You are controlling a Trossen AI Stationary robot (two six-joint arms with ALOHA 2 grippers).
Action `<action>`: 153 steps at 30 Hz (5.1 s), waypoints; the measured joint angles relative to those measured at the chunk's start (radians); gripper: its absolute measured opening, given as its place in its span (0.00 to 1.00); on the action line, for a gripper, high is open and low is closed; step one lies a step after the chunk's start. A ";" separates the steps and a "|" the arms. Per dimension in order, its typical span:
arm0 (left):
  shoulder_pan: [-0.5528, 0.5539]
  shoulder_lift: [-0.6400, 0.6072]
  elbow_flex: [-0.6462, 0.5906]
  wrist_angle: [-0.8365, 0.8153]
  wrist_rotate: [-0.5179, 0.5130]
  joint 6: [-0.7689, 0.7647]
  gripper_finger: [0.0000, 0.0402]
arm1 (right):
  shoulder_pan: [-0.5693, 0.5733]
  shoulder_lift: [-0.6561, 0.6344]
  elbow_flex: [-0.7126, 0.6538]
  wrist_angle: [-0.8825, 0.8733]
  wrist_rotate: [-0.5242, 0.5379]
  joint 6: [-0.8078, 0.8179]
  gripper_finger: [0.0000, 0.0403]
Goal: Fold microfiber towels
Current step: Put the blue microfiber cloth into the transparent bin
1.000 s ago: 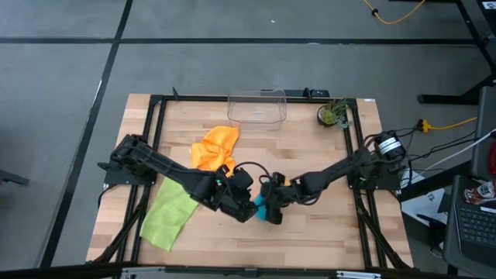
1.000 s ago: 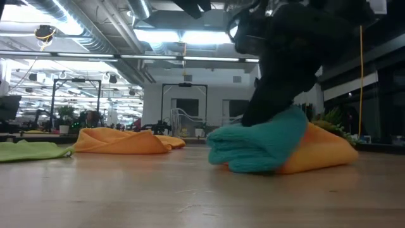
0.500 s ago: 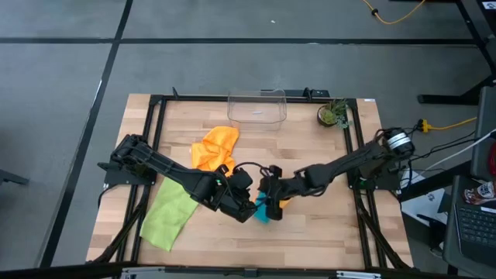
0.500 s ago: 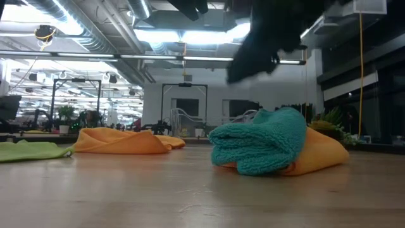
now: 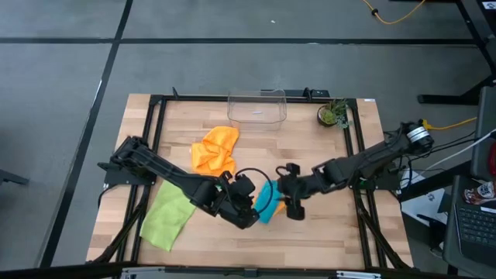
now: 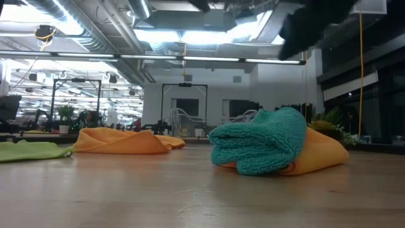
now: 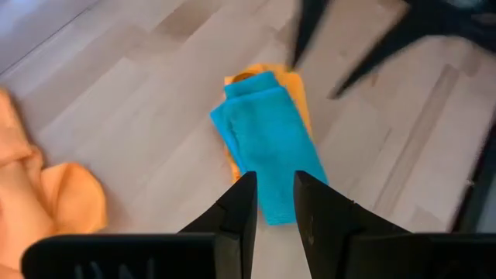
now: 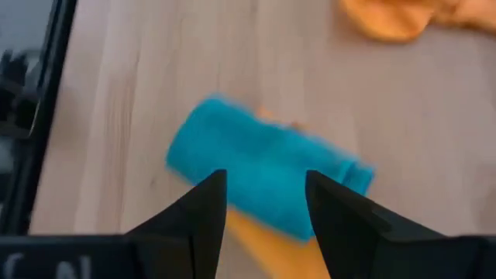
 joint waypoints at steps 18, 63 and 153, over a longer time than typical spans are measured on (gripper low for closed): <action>-0.014 0.186 0.001 0.290 0.052 -0.135 0.19 | 0.172 0.051 -0.119 0.012 0.161 -0.259 0.44; 0.074 0.294 0.001 0.115 0.167 -0.332 0.19 | 0.073 0.283 -0.132 0.302 0.278 -0.914 0.69; -0.018 0.098 0.001 0.064 0.072 -0.331 0.19 | -0.033 0.351 0.052 0.173 0.322 -0.583 0.20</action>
